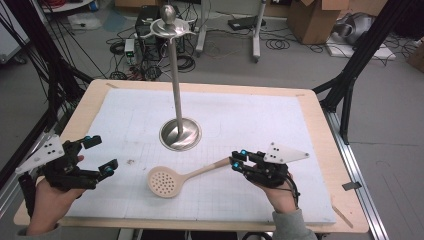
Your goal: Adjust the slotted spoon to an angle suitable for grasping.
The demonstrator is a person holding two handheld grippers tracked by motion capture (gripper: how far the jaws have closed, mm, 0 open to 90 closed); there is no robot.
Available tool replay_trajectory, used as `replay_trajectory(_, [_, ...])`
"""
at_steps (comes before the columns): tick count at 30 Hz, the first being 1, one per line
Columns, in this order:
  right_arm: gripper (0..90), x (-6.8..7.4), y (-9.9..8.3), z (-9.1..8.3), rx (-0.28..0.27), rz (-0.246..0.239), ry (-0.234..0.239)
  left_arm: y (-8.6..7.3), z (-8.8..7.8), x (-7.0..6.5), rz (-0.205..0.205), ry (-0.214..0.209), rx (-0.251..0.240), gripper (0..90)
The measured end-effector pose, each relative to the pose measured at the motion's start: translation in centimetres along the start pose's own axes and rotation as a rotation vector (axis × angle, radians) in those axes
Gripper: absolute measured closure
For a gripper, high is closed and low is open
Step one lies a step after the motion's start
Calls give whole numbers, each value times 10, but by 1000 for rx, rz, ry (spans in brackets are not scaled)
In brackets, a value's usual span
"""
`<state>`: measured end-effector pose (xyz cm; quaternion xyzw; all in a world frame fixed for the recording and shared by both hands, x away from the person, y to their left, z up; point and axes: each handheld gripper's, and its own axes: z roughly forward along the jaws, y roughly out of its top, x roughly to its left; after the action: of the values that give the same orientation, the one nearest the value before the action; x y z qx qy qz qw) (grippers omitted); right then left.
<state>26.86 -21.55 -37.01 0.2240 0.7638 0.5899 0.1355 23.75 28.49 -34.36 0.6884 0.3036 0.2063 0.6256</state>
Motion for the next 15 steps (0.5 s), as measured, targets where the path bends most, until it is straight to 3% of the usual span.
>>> replay_trajectory(9, [893, 7, -1, 35, 58, -28, 37, -2, -6, 1, -5, 11, -1, 21])
replay_trajectory(15, [896, 12, -2, 60, 91, -21, 68, -2, -10, 0, -4, 15, 2, 20])
